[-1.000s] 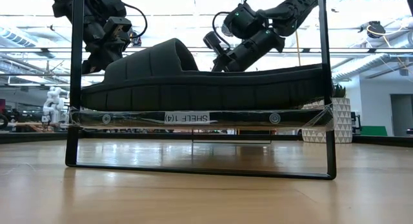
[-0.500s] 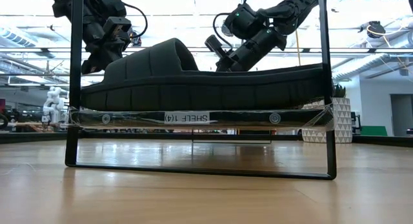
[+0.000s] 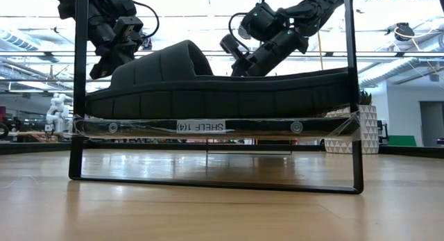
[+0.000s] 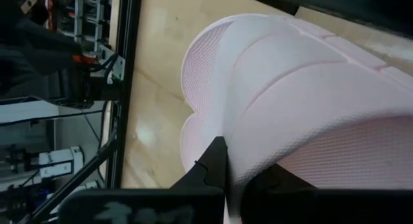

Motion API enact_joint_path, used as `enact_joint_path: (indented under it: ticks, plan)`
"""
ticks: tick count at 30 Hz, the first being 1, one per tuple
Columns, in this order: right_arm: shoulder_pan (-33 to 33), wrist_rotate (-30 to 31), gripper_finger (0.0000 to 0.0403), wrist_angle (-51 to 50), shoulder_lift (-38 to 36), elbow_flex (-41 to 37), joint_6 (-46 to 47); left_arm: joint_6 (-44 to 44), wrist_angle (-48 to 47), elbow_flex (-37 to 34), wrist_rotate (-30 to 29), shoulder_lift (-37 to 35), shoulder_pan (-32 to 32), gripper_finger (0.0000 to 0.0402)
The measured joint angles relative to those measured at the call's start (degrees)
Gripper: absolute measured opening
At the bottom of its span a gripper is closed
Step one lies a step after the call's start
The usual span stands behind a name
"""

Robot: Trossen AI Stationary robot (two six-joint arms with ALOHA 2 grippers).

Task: Pick and place slides into the shelf
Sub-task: Put the pink slide on the shelf

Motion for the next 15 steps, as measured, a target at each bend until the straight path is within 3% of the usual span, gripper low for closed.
enact_joint_path:
  ticks: [15]
  plan:
    - [0.0, -0.1, 0.0004, -1.5, -0.1, 0.0, 0.0, 0.2, 0.0, 0.0, 0.0, 0.0, 0.0, 0.007]
